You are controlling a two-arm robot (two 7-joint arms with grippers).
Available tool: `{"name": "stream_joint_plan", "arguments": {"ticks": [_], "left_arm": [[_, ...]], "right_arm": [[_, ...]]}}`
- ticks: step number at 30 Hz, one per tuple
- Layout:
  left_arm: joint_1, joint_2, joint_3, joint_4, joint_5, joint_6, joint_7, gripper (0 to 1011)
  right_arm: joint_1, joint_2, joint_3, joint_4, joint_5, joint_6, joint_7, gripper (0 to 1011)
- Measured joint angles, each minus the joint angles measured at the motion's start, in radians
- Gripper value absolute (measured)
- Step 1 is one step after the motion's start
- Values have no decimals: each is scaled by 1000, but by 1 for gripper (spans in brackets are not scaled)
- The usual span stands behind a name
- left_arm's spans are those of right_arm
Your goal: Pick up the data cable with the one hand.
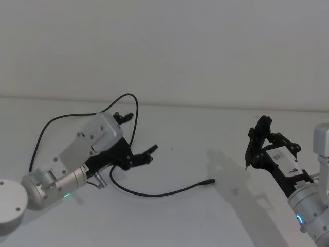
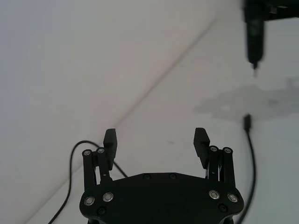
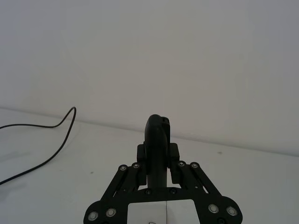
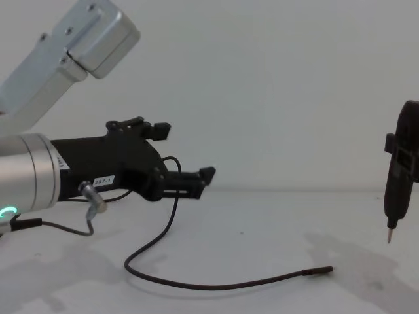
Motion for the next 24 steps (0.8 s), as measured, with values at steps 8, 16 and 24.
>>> {"name": "stream_joint_plan", "arguments": {"ticks": [8,16,24], "left_arm": [[-52,47,34,-13,2,53,-139,1001],[-123,70,79,-17,6,167,-269,1001],[-180,64,118,-8,11,282,-337,1001]], "right_arm": [[0,0,0,0,0,0,0,268],[0,0,0,0,0,0,0,268],[0,0,0,0,0,0,0,268]]}}
